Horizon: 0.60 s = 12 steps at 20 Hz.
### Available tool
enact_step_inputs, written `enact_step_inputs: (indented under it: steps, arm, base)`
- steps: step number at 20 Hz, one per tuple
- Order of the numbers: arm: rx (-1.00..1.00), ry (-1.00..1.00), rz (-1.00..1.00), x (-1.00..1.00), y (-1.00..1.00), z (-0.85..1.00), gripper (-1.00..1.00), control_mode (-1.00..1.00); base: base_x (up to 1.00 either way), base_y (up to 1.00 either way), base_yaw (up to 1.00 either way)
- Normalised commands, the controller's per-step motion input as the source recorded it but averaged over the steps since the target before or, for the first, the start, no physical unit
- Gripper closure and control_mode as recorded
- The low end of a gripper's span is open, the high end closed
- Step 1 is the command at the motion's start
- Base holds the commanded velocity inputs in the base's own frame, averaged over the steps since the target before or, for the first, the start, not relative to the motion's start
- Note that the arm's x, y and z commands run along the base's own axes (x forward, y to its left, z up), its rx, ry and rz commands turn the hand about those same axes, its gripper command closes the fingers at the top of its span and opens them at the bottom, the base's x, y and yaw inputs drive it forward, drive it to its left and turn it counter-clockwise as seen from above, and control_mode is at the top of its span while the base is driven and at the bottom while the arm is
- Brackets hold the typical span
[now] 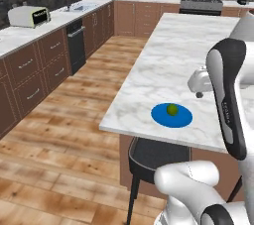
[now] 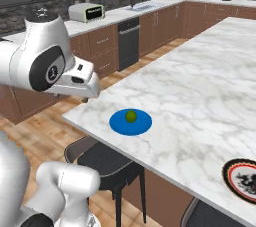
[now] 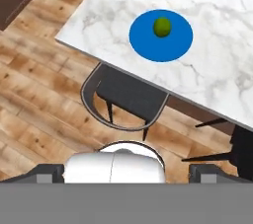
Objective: Transport the steak and lime to the fridge. Place the steak on the rack containing meat and place the lime on the rack containing the vegetable, ensuring meats and vegetables are on different racks.
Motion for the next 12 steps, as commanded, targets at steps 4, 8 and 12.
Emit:
enact_step_inputs:
  steps: [4,8,12]
  arm:
    - [-0.03,0.37,0.0,1.0,-0.05,-0.94,-1.0,-1.0]
    - [0.0,0.03,0.0,0.96,-0.18,-0.56,-1.0,-1.0]
    - [0.0,0.0,0.0,0.78,-0.25,-0.56,-1.0,-1.0]
  base:
    - [0.0,0.0,0.0]
    - [0.0,0.0,0.0]
    - [0.0,0.0,0.0]
